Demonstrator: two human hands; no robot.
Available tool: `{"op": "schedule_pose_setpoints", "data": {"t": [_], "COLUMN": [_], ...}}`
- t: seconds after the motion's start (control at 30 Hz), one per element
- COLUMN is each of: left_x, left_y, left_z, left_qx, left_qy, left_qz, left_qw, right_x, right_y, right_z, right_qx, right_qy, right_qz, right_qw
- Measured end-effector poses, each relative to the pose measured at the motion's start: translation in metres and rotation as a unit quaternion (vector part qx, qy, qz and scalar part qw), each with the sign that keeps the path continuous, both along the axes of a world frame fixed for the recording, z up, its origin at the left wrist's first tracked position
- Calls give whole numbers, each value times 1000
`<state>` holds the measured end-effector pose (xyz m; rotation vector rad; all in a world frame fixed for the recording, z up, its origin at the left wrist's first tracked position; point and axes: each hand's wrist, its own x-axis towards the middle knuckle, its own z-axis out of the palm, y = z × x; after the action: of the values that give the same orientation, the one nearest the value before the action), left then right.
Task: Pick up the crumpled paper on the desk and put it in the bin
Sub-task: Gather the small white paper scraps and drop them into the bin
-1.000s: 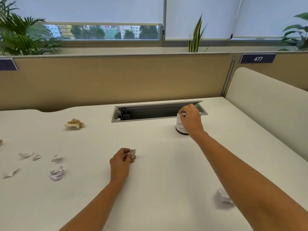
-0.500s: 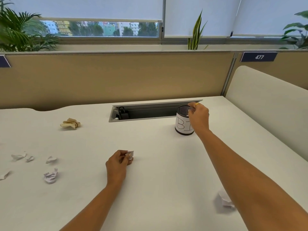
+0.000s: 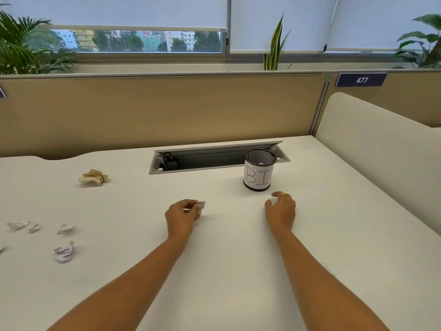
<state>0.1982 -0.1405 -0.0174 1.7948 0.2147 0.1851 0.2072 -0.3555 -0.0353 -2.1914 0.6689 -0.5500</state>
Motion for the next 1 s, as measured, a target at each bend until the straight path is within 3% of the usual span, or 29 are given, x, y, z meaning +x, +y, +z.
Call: {"op": "schedule_pose_setpoints", "data": {"t": [0.33,0.6,0.77,1.0], "left_x": [75,132,132,119], "left_y": [-98,-147,-155,-132], "left_z": [81,111,109,101], "left_qx": [61,217,192,129], "left_qy": [-48,-7,-8,-50], "left_qz": [-122,-174,-207,-169], "left_qw": [989,960,959,976], "right_x": [-3,1,1,-2], "right_y": [5,4,5,7], "right_z": [-10,-16,-15,-13], "right_qx": [-89,-149,-163,-179], "right_qy": [7,18,21,25], "right_qz": [45,44,44,47], "right_qw": [995,988,985,982]}}
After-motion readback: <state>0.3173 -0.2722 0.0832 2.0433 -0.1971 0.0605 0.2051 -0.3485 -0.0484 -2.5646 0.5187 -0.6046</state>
